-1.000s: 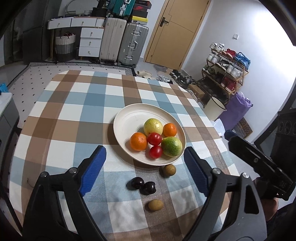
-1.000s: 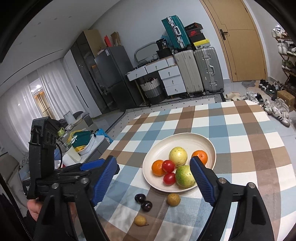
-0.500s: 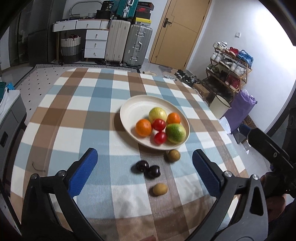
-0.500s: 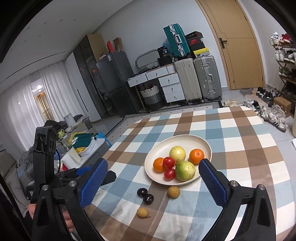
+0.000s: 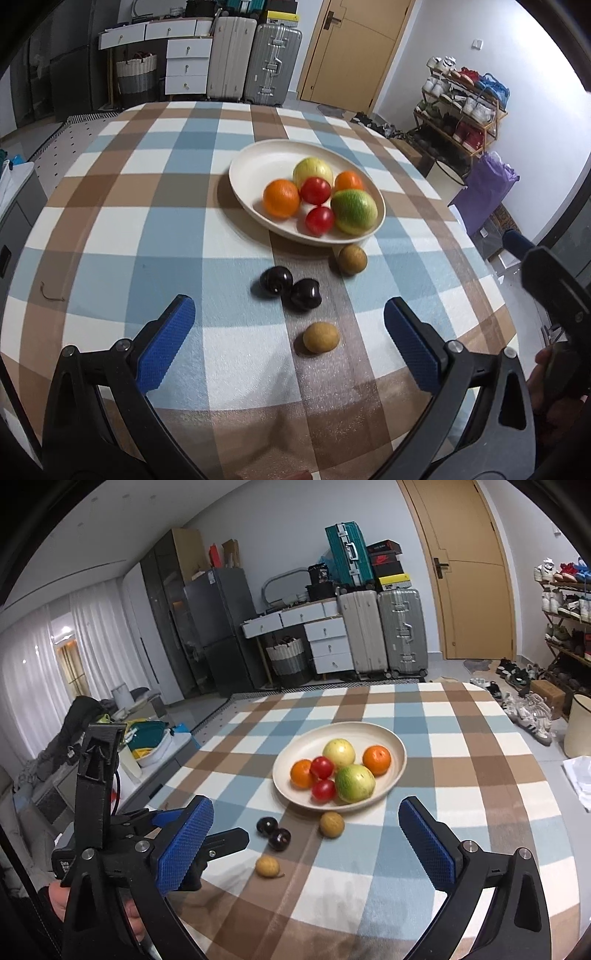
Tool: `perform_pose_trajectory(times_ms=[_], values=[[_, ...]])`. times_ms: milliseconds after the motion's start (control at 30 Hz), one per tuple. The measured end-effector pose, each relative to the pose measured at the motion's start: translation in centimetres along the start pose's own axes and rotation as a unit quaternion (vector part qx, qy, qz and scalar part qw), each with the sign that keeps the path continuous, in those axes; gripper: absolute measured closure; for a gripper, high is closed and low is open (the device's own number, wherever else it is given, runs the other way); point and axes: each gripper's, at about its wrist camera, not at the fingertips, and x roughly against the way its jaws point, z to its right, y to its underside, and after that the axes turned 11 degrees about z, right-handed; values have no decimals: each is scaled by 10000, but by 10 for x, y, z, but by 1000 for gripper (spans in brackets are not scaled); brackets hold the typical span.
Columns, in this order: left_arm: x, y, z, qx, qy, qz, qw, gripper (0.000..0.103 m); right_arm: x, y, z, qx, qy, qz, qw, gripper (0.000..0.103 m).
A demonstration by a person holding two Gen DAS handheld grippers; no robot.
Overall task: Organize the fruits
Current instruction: 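Lower the left tool and close it on a brown kiwi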
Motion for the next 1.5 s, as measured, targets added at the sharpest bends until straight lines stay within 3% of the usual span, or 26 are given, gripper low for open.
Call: perform_pose_trajectory(times_ms=[400,700,1000,1133,1500], values=[[-26,13,8,-113,24,-305,9995,1,7,7,12,-121,142,-33,9998,1],[-36,18,15,-136,265,-392,9988,5,8,8,18,-163,203,-43,9997,1],[-46,27,20,-150,370,-742,9964,43,10,8,22,-203,209,-8,9996,1],[-46,29,20,-252,368,-780,9960,79,10,9,23,-204,212,-12,9996,1],[-32,27,3,81,958,-539,9939,79,-8,13,37,-507,559,-322,9966,1]])
